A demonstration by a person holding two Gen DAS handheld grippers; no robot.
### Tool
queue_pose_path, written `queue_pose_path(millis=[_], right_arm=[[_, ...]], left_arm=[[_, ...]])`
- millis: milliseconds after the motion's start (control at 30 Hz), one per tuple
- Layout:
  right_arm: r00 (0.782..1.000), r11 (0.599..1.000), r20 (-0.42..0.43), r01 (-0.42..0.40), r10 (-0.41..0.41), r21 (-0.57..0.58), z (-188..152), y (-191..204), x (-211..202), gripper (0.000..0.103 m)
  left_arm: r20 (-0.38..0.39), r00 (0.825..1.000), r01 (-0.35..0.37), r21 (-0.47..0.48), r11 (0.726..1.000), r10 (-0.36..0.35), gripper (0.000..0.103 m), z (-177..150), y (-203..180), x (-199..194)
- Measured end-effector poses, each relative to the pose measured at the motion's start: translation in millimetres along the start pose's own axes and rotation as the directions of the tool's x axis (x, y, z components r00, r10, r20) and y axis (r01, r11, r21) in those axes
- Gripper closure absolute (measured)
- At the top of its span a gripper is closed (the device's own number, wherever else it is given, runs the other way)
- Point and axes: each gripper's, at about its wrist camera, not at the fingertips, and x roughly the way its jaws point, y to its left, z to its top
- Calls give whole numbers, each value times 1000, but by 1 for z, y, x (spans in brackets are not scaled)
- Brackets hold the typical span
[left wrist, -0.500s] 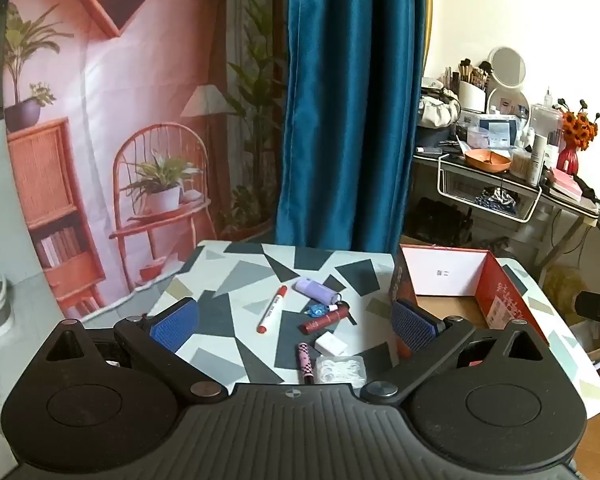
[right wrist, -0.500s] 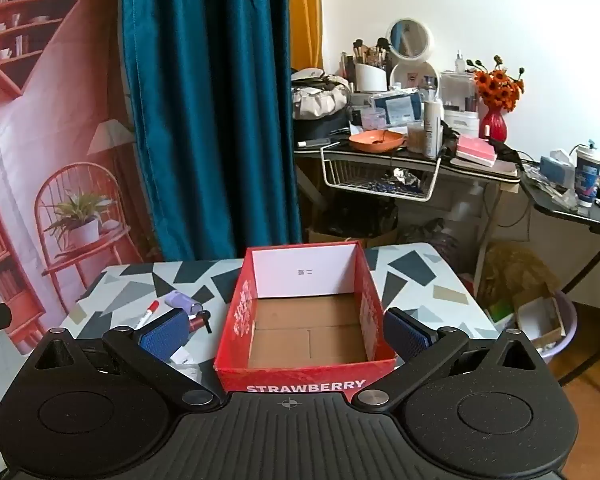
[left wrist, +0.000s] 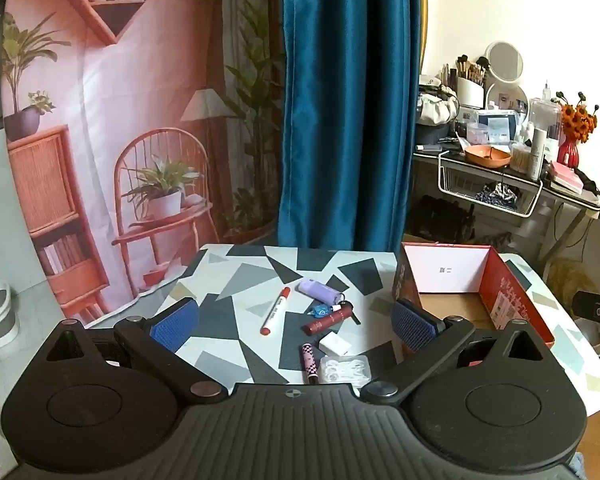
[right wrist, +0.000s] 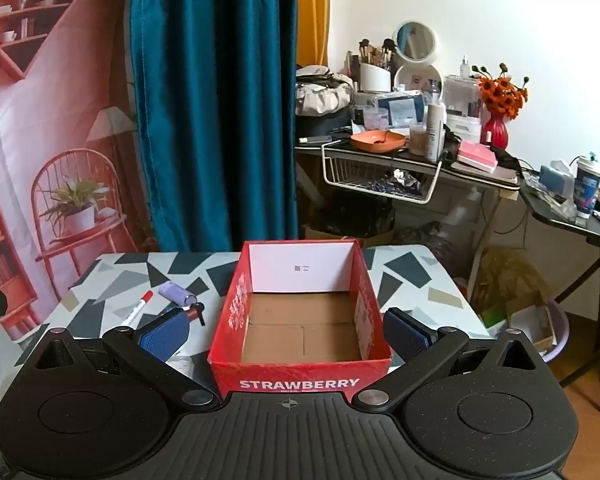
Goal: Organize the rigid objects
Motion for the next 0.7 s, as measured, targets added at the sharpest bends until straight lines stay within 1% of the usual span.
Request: queue_pose_path(millis=[267, 367, 500, 700], right_arm=[[1000, 1000, 1, 5, -5, 0, 1, -6, 4, 0], [1000, 1000, 4, 8, -8, -1, 1, -1, 1, 0], [1000, 1000, -9, 5, -4, 19, 1, -5, 1, 0], [1000, 1000, -8, 15, -15, 8, 0, -3, -1, 0]], left_arm=[[5, 1000, -7, 1, 1000, 7, 0, -1, -1, 0], [11, 1000, -12, -3, 1000, 12, 0, -1, -1, -1], [8, 1000, -12, -4, 1000, 12, 0, 0, -1, -1], [0, 1000, -15, -4, 1000, 15, 0, -1, -3, 0]])
